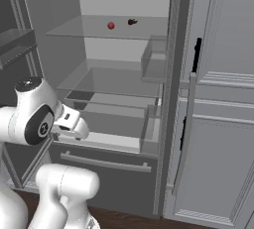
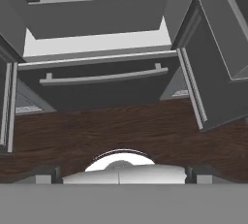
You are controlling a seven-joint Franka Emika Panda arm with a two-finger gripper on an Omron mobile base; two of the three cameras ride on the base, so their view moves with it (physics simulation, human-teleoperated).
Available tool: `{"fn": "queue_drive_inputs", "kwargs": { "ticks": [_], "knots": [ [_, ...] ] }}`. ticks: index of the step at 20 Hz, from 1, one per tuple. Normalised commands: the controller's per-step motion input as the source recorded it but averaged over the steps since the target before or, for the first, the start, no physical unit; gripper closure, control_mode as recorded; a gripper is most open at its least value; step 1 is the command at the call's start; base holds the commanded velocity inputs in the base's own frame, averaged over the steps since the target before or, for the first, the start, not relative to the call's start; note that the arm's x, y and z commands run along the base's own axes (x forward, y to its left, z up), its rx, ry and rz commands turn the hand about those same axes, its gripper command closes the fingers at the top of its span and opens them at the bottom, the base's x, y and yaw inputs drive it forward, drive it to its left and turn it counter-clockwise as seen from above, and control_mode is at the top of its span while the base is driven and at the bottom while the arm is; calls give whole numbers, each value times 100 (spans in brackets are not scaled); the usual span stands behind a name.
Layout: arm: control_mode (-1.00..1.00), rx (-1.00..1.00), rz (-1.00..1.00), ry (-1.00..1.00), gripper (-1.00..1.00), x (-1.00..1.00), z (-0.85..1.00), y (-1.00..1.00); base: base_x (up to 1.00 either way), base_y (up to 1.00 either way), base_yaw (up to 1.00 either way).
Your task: Take the strawberry from the fridge and place it on top of the pancake, located on the dining counter.
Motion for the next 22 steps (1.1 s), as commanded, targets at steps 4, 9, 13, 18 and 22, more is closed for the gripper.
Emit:
{"fn": "queue_drive_inputs", "kwargs": {
  "ticks": [4, 9, 13, 18, 22],
  "knots": [
    [-100, 0, 0, -20, -100, -24, -41, 0, 0, 0, 0],
    [-100, 0, 0, -14, -100, 0, -11, 0, 0, 0, 0],
    [-100, 0, 0, 0, -100, 0, 0, 1, 0, 0, 0],
    [-100, 0, 0, 0, -100, 0, 0, 0, 0, 0, 0],
    [100, 0, 0, 0, -100, 3, 0, 0, 35, 6, 2]
  ]
}}
